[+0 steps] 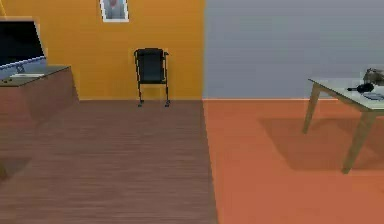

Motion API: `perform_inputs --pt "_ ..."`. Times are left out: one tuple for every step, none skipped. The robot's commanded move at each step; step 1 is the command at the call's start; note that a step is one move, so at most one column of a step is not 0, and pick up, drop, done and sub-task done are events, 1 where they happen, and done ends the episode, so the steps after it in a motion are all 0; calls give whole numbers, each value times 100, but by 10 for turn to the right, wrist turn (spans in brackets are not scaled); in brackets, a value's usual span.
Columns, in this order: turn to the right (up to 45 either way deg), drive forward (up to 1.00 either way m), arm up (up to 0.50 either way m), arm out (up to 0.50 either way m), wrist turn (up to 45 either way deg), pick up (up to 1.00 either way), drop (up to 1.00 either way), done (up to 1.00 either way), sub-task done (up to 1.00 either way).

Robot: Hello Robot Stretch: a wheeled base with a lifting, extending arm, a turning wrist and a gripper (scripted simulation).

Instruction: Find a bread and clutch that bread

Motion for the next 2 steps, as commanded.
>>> perform_inputs --pt "210 0 0 0 0 0 0 0 0" --pt "0 100 0 0 0 0 0 0 0"
